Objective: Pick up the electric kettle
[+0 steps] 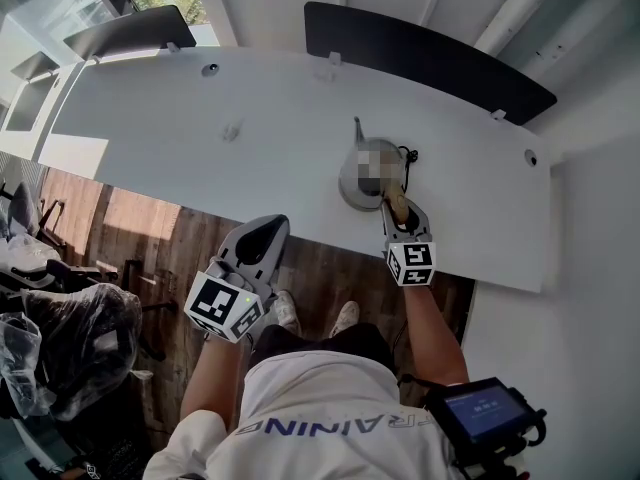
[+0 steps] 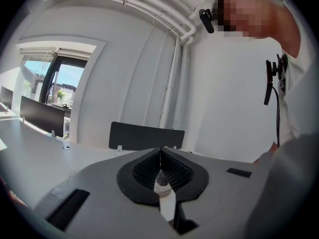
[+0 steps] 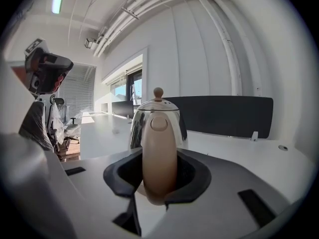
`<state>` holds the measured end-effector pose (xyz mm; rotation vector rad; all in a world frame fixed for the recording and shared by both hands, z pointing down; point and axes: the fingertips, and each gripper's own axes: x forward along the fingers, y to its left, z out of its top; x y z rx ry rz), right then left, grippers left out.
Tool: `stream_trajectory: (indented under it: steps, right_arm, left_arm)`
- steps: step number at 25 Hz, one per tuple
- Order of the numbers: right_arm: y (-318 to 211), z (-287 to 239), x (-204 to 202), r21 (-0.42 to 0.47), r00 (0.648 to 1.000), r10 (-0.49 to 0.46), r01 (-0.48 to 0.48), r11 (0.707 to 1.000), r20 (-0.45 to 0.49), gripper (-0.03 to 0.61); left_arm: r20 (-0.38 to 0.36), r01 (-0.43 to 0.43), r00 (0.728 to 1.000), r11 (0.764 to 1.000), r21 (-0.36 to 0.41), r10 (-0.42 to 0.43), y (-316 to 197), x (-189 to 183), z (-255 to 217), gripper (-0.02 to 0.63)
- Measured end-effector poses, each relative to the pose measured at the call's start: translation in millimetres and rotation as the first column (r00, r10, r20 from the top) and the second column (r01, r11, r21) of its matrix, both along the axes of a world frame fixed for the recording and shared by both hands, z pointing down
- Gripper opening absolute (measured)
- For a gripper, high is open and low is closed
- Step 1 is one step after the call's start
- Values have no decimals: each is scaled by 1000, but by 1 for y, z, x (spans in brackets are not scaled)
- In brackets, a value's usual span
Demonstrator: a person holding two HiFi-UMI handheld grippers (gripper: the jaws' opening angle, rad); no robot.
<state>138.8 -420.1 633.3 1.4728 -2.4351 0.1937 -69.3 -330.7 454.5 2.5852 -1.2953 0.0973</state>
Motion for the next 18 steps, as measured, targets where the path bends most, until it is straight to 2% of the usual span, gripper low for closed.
stream_trajectory:
  steps: [6,13,18]
  right_arm:
    - [1,-9,-2,29,1000,4,-5,1000,18,83]
    - [3,-19,3,49,999,31,-33,998,39,80]
    - [-6,-53,2,111,999,22,-27,993,45,80]
  left_arm:
    - [5,10,1000,1000,-9,-10,1,-4,-1,15]
    - [3,14,1000,1000,-10,-14,0,-7,-1,15]
    - [-3,16,1000,1000,-15,-16,-5,-10,-1,15]
